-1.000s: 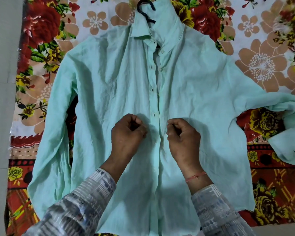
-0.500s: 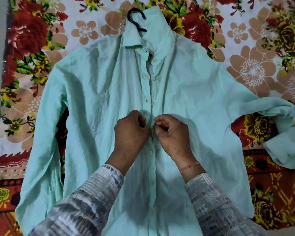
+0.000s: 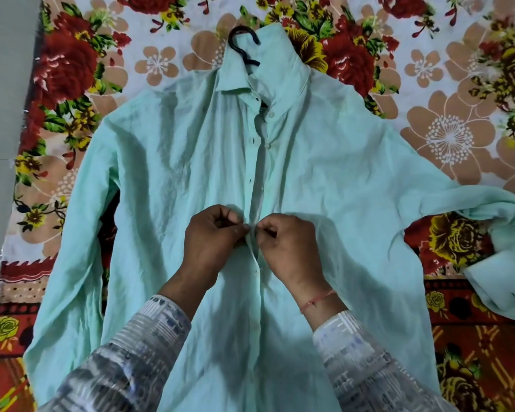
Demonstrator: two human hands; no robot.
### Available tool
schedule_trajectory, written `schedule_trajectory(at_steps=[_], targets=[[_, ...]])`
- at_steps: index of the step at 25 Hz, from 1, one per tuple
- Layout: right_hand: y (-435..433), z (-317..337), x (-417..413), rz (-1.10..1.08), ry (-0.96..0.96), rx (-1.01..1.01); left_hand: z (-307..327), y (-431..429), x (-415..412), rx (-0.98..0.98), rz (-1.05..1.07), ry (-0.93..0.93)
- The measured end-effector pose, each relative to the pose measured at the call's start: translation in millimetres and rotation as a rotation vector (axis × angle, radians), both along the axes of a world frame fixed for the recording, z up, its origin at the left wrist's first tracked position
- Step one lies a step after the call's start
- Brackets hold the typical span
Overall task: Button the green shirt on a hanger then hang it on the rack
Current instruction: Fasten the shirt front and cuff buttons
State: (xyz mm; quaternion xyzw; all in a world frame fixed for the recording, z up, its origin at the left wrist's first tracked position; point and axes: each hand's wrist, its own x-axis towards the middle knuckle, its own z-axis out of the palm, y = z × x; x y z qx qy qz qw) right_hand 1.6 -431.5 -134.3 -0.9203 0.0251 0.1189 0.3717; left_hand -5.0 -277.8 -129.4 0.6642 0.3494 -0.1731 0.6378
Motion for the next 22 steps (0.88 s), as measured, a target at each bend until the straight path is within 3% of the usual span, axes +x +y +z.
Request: schedule_trajectory(at_steps=[3, 5, 9, 17, 22], targets=[[2.1, 4.0, 7.8, -0.286, 0.297, 0.318, 0.3, -4.0, -1.0, -0.013, -0.035, -0.027], [2.7, 5.8, 9.1, -0.378, 0.378, 0.411, 0.4, -5.8, -2.8, -0.006, -0.035, -0.035], [3.5, 10.3, 10.3, -0.427, 0.392, 0.436, 1.0, -6.4, -4.5, -0.062, 0.015, -0.023], [-1.7, 10.6, 12.6, -0.299, 0.419, 0.426, 0.9, -7.8, -3.7, 0.104, -0.083, -0.056], [6.4, -3.2, 11.9, -0.226, 0.358, 0.25, -2.8, -12.1, -7.6, 0.175, -0.112, -0.06]])
